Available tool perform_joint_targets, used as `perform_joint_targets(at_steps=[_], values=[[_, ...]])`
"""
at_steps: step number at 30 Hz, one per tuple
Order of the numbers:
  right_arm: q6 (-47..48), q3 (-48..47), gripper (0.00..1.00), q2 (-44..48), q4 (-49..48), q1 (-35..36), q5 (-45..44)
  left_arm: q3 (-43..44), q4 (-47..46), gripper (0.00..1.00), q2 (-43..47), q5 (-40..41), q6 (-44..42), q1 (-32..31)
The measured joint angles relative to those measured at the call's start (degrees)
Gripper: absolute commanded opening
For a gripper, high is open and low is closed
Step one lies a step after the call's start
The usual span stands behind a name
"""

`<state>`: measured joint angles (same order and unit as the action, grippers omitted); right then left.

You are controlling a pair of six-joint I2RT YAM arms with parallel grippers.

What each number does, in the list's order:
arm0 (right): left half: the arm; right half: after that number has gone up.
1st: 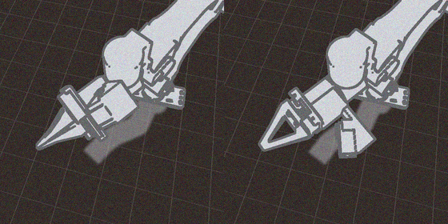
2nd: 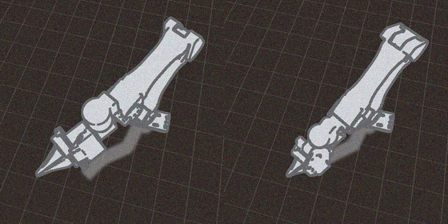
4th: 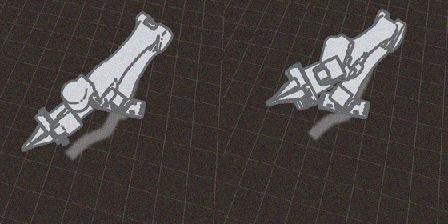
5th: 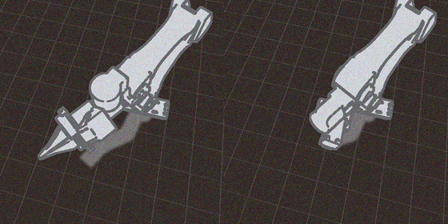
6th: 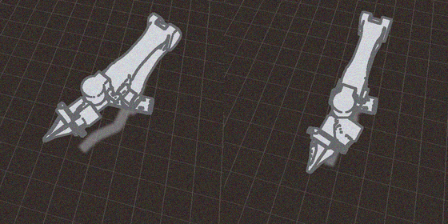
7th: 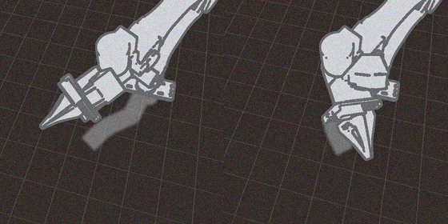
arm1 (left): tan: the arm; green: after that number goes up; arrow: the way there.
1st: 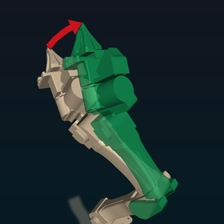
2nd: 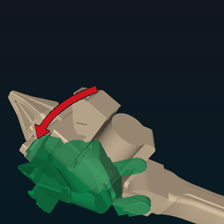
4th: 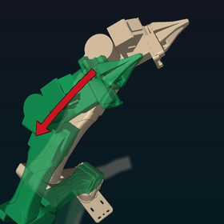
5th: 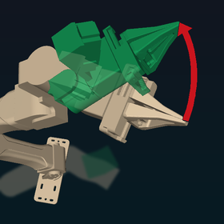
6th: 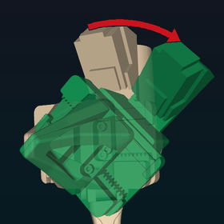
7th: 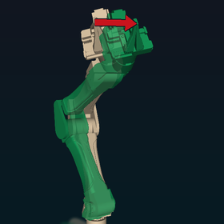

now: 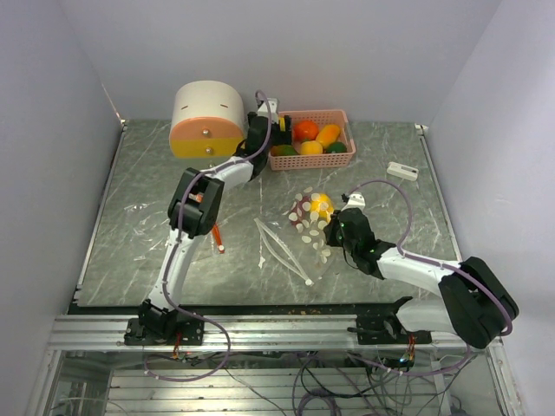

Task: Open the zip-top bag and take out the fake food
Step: Place the fake fruit in the bin, then adjust the zipper food storage bag at the center of the board.

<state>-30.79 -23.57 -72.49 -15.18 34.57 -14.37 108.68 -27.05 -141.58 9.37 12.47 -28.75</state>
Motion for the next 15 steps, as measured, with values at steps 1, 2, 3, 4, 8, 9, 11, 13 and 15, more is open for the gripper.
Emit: perform_joint_targets(at_steps=[1, 2, 3, 4, 8, 9, 11, 13, 15], values=[[0.0, 0.0, 0.00, 0.0, 0.0, 0.0, 0.0, -2.0, -0.2, 1.00, 2.0, -0.3, -0.2, -0.2], [0.0, 0.0, 0.00, 0.0, 0.0, 0.0, 0.0, -4.0, -0.2, 1.00, 4.5, -0.8, -0.3, -0.2], [0.0, 0.0, 0.00, 0.0, 0.0, 0.0, 0.0, -5.2, -0.2, 1.00, 6.5, -1.0, -0.5, -0.3], [0.0, 0.0, 0.00, 0.1, -0.1, 0.0, 0.0, -6.4, -0.6, 1.00, 8.7, -1.4, -0.6, -0.5], [0.0, 0.0, 0.00, 0.9, 0.1, 0.0, 0.0, -8.3, -0.9, 0.94, 18.2, -2.4, -0.9, -1.4], [0.0, 0.0, 0.00, 1.4, 0.2, 0.0, 0.0, -8.2, -0.9, 0.91, 19.8, -2.7, -0.9, -1.5], [0.0, 0.0, 0.00, 2.7, 0.2, 0.0, 0.0, -8.9, -1.1, 0.89, 23.3, -3.9, -0.6, -1.8], [0.0, 0.0, 0.00, 4.4, 0.3, 0.0, -0.3, -13.3, -2.2, 0.85, 28.1, -5.1, -0.1, -2.4], [0.1, -0.1, 0.01, 5.7, 0.7, 0.0, -0.7, -20.1, -3.3, 0.82, 33.2, -5.4, 0.0, -3.0]])
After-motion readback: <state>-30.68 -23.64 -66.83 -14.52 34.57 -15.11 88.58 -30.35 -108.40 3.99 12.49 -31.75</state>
